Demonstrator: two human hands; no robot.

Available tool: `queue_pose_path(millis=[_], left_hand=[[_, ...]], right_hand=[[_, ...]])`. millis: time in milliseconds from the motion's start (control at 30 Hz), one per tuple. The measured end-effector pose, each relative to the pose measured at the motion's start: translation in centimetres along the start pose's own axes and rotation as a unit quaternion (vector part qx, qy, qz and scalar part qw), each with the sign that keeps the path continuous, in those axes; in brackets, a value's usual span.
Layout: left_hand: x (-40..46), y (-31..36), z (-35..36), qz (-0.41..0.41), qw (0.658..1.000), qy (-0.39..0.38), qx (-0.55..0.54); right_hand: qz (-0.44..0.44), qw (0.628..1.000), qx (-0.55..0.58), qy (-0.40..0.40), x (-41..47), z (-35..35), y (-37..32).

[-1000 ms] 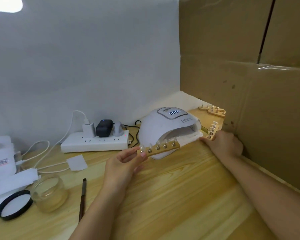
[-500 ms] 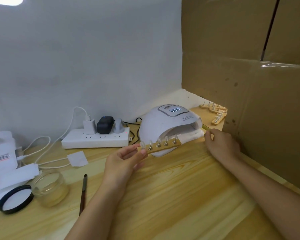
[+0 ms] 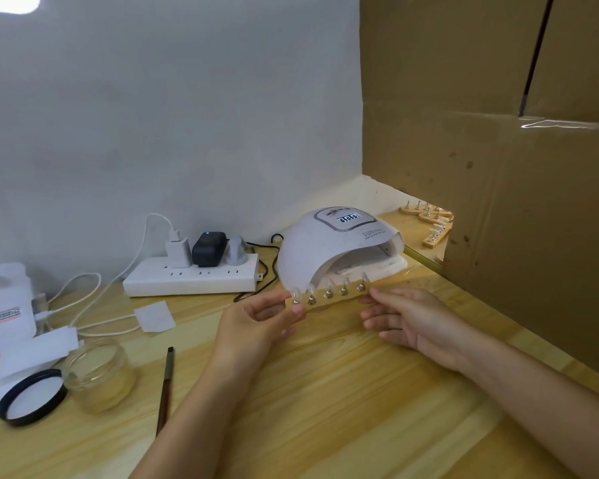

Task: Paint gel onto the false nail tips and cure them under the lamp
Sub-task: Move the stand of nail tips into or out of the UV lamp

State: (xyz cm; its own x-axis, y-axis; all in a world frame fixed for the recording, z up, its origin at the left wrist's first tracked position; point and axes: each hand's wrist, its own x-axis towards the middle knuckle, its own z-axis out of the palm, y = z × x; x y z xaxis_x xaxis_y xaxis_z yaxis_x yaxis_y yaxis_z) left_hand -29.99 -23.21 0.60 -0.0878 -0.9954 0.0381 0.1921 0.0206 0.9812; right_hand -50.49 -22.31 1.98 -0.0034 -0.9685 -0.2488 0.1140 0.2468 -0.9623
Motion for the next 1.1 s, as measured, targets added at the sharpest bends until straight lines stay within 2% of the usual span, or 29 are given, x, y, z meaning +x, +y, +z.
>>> queue_pose_path(millis=[133,300,500,733,933,1000,1100], left_hand=[[-0.3,-0.1,0.8,0.032,0.997,-0.027,0.059],[-0.1,-0.3,0.9,0.041,0.998,0.01,0.053],[0.2,-0.6,0.5,0.038,0.998,0.024,0.042],[0.5,-0.8,0.6,0.025,0.999,0.03,0.004],[0.6,-0.7,0.5,0.017,0.999,0.033,-0.014],[0.6,-0.7,0.4,0.014,0.999,0.033,-0.02],[0.7,-0.7,0.5,0.011,0.999,0.033,-0.02]], right_hand=[[-0.003,0.998,0.014,0.065,-0.1,-1.6,-0.6],[-0.009,0.99,0.014,0.141,1.1,-4.5,-2.2],[0.026,0.985,0.019,0.171,4.8,-4.0,-2.8],[0.067,0.978,-0.077,0.18,8.9,-1.1,-3.4],[0.012,0.933,-0.19,0.306,11.1,-0.5,-2.4],[-0.02,0.925,-0.223,0.309,11.0,-0.8,-1.9],[-0.054,0.932,-0.226,0.279,9.0,-1.6,-1.8]])
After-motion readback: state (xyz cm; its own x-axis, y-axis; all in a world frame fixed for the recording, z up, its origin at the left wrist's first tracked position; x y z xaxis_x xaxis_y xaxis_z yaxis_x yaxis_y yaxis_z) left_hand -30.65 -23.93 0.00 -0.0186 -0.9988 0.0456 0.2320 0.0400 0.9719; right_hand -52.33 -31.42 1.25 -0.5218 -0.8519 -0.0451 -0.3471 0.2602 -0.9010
